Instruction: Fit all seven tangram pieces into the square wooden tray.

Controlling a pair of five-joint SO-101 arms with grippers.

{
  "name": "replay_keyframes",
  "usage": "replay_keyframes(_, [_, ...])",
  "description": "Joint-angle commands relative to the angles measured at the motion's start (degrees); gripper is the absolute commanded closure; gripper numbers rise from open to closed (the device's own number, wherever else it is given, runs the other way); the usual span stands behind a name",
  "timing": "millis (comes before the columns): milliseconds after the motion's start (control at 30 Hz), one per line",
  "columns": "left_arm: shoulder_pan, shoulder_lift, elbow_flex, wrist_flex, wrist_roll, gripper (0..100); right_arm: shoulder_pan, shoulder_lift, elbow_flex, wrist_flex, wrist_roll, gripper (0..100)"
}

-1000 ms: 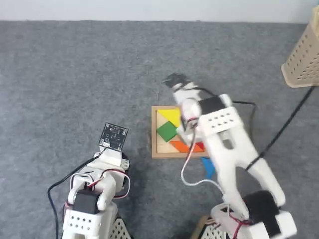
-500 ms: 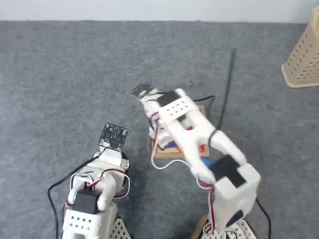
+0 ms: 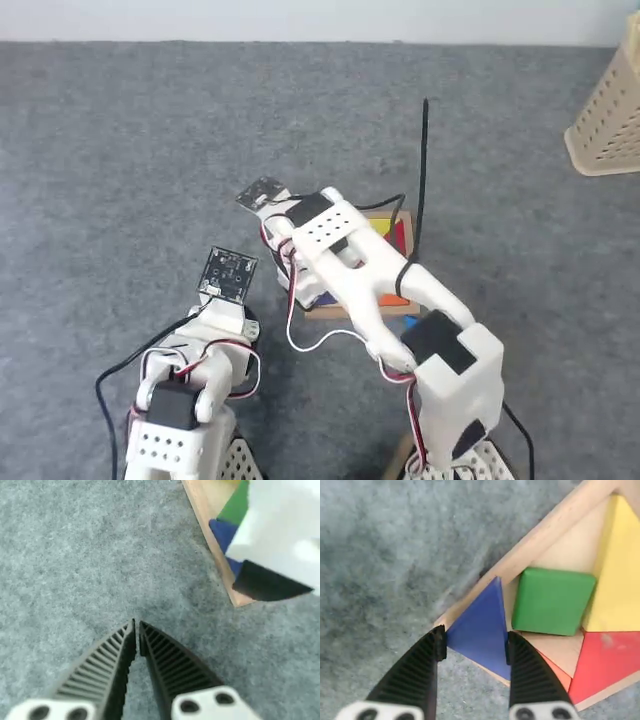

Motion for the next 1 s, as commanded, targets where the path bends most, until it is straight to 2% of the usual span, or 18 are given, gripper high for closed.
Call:
replay_keyframes(0, [-0.18, -1.14, -1.01, 0.35, 0.44, 99, -0.57, -1.19, -2.73, -0.22, -0.62, 90.2])
replay_keyframes(67, [-0.18, -1.14, -1.01, 0.35, 0.44, 99, -1.27, -1.19, -2.64, -0.22, -0.26, 87.8])
replay_keyframes(633, [-0.18, -1.14, -1.01, 0.35, 0.44, 99, -1.63, -1.63, -2.73, 1.45, 0.00, 87.4])
replay_keyframes(800, [-0.18, -1.14, -1.01, 0.35, 0.44, 99, -1.63, -1.63, -2.64, 2.07, 0.00, 78.3])
replay_keyframes(967, [-0.18, -1.14, -1.01, 0.35, 0.44, 99, -1.63, -1.63, -2.64, 2.24, 1.14, 77.8])
